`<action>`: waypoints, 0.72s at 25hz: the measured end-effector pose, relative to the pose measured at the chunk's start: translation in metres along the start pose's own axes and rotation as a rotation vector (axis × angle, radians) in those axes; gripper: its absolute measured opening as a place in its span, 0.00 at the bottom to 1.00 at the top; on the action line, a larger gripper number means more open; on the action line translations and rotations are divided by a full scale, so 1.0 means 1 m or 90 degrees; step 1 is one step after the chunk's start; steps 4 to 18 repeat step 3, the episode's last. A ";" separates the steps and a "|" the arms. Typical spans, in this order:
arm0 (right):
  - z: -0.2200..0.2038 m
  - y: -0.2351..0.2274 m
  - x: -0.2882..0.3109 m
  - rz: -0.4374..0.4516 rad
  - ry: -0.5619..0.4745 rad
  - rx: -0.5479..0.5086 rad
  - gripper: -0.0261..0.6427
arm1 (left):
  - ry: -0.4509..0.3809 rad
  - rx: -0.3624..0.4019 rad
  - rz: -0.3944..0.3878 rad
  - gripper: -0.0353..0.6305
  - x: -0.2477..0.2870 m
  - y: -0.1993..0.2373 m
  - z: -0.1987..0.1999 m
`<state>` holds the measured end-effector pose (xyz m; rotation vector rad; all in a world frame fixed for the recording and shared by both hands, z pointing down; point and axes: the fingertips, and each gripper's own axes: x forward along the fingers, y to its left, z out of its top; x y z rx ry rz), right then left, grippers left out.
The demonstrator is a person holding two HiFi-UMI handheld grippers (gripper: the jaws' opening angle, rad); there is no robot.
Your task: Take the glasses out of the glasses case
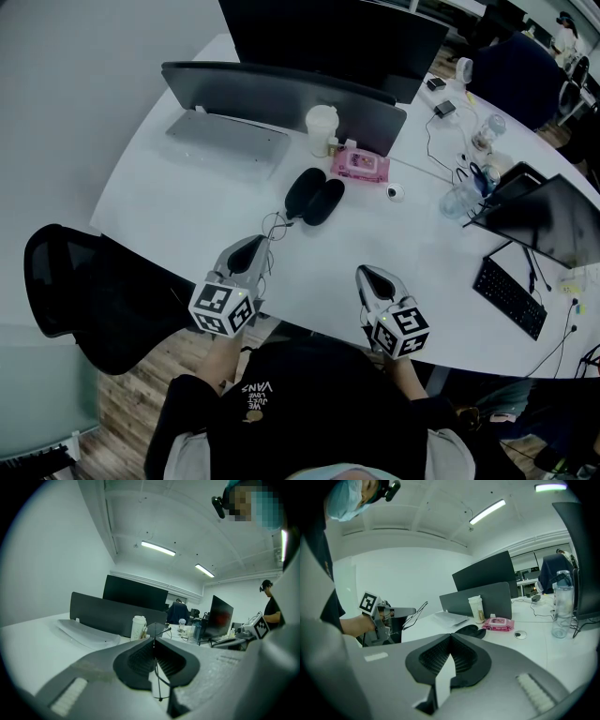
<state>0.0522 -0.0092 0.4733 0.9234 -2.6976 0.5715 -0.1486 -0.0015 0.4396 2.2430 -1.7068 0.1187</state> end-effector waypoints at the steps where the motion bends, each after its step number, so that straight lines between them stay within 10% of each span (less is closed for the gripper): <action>1: 0.000 0.000 0.001 0.000 0.000 0.000 0.04 | 0.000 0.000 0.000 0.07 0.000 0.001 0.000; 18: -0.001 0.000 0.002 -0.001 -0.001 -0.001 0.04 | 0.000 0.000 0.000 0.07 0.000 0.003 -0.001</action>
